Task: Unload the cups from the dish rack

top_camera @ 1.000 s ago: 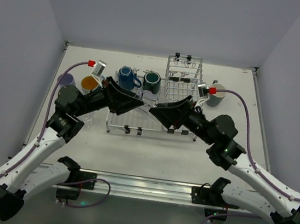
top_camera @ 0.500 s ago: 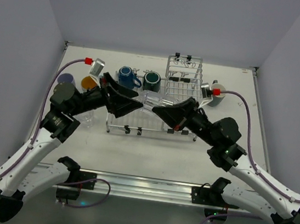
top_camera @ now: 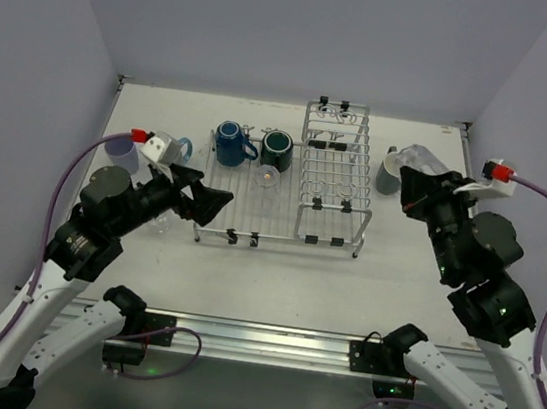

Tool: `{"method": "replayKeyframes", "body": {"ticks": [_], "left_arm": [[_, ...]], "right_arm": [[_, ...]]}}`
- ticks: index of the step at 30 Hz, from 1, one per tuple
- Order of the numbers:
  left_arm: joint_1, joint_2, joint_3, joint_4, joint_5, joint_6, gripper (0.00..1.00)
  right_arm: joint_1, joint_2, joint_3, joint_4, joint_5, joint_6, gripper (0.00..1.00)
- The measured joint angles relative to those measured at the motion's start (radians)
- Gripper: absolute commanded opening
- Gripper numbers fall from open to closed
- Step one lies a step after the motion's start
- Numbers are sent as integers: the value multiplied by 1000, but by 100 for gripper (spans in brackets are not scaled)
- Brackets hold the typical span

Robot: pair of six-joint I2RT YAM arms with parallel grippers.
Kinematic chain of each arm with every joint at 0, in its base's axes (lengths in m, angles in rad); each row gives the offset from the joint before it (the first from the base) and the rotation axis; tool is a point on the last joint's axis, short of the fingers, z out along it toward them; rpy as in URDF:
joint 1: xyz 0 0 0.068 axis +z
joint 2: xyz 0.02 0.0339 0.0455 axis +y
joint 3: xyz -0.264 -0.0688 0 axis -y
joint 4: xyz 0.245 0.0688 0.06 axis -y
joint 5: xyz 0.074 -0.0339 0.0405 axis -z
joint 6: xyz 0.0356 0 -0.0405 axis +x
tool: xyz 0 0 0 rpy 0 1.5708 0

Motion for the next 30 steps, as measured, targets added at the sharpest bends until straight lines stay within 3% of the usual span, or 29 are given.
{"method": "replayKeyframes", "body": {"ticks": [4,7,12,17,30], "left_arm": [[0,-14,-87,-71,-69,61,100],[0,-37,-141,-93,-109,92,100],[0,-92,-215,-95,-135,116,100],[0,-123,-235,-92,-128,119,100],[0,-113,-244,-84,-87,127,100]], "right_arm": [[-257,35,18,-133,102,-74,0],[-474,148,21,-185,48,-98,0],[-694,465,100,-228,-89,-112,0],[-790,756,204,-238,-179,-113,0],[-835,1206,449,-301,-257,-111,0]]}}
